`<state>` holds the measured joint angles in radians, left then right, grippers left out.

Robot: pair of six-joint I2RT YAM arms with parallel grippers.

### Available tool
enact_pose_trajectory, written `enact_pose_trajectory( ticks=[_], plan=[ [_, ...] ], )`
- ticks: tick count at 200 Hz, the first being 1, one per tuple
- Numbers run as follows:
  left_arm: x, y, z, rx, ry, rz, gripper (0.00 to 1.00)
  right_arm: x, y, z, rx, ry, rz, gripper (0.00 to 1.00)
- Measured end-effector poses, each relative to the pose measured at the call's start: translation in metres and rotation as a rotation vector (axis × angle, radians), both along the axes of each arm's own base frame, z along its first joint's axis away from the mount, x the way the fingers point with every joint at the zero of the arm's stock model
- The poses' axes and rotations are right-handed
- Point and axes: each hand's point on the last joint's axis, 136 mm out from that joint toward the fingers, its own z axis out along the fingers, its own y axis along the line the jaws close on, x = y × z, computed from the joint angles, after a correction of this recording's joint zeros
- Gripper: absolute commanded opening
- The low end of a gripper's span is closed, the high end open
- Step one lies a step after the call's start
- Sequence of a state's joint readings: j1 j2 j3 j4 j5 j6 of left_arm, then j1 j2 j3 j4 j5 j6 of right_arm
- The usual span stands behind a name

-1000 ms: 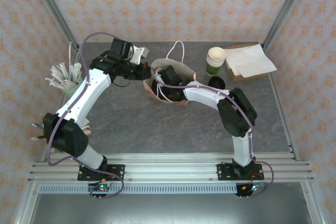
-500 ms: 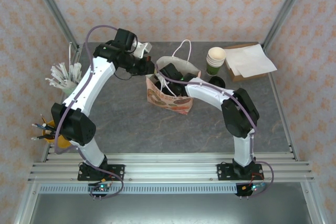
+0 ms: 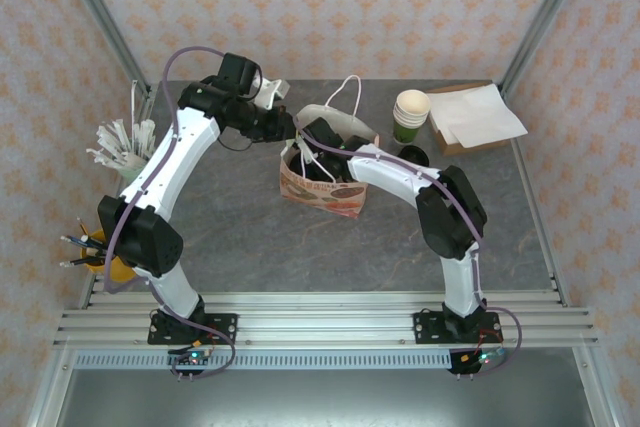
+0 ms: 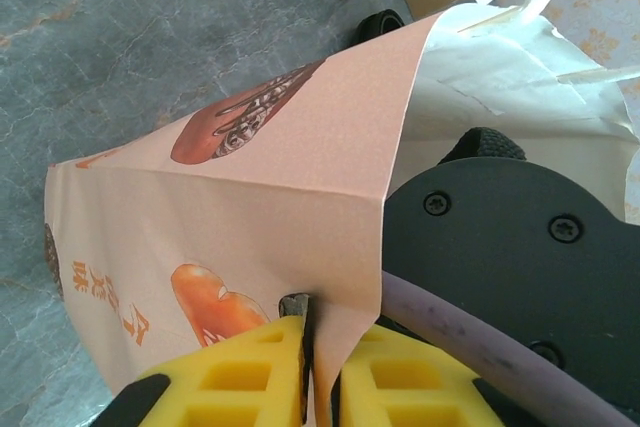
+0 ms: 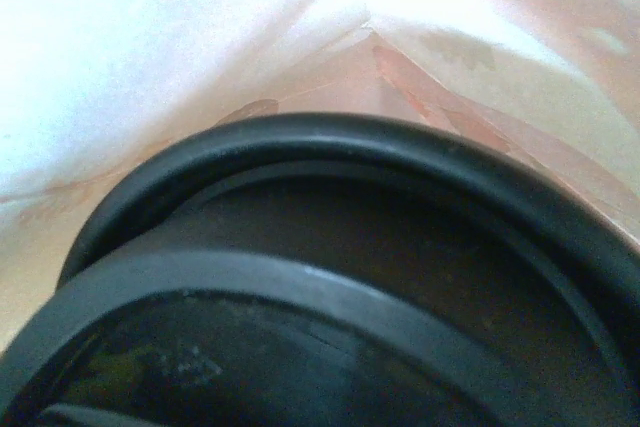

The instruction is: Pack the takeout coffee

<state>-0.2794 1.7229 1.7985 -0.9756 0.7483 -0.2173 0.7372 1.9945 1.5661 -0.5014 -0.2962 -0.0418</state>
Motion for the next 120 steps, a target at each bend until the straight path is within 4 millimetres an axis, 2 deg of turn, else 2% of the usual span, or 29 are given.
enact_pose_trajectory(
  ticks=[36, 120],
  plan=[
    [0.0028, 0.0047, -0.0019, 0.021, -0.014, 0.005, 0.34, 0.001, -0.0012, 0.0007, -0.004, -0.001, -0.009, 0.79],
    [0.0043, 0.0075, -0.0025, 0.032, -0.02, 0.012, 0.35, 0.0042, -0.0039, 0.0038, -0.009, -0.008, -0.032, 0.9]
  ],
)
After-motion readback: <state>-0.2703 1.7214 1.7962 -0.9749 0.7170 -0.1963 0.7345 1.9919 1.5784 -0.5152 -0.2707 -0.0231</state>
